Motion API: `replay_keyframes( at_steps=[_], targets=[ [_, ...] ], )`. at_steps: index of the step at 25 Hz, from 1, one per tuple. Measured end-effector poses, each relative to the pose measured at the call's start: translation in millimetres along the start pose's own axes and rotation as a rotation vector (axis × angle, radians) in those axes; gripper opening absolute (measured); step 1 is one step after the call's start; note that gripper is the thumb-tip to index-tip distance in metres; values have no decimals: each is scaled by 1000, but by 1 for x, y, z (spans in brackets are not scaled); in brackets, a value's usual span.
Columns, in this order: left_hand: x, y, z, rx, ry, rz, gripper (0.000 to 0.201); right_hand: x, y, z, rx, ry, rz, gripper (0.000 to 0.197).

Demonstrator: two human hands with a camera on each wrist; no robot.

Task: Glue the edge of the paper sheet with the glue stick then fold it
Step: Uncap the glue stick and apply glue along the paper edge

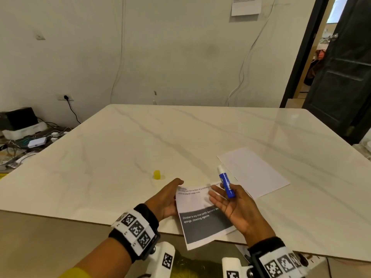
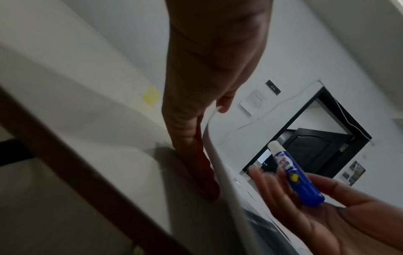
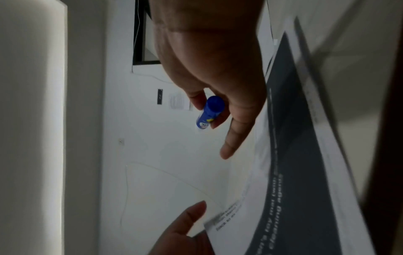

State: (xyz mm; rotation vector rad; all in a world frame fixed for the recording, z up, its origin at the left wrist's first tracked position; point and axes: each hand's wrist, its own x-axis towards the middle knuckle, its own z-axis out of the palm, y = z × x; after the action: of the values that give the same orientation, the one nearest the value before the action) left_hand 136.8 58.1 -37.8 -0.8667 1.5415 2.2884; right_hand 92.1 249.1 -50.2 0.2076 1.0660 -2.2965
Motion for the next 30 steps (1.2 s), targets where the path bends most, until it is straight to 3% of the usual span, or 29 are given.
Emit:
replay_keyframes(
  at_steps=[4, 9, 13, 16, 20, 24, 30],
  targets=[
    [-5, 4, -14, 336, 162, 172, 10, 15, 13, 0, -118, 41, 33, 41],
    [1, 10, -39, 461, 275, 218, 9, 21, 7, 10, -254, 37, 12, 41],
    [6, 20, -50, 494, 250, 178, 15, 19, -5, 23, -424, 38, 5, 30],
    [9, 22, -56, 498, 216, 136, 13, 14, -15, 42, -603, 71, -95, 12],
    [10, 22, -58, 484, 209, 131, 16, 23, -11, 62, -791, 63, -98, 16],
    [14, 20, -57, 542, 243, 167, 25, 46, 4, 58, -690, 172, 19, 20],
    [19, 22, -66, 478, 220, 150, 22, 77, -2, 70, -583, 163, -21, 15]
  ],
)
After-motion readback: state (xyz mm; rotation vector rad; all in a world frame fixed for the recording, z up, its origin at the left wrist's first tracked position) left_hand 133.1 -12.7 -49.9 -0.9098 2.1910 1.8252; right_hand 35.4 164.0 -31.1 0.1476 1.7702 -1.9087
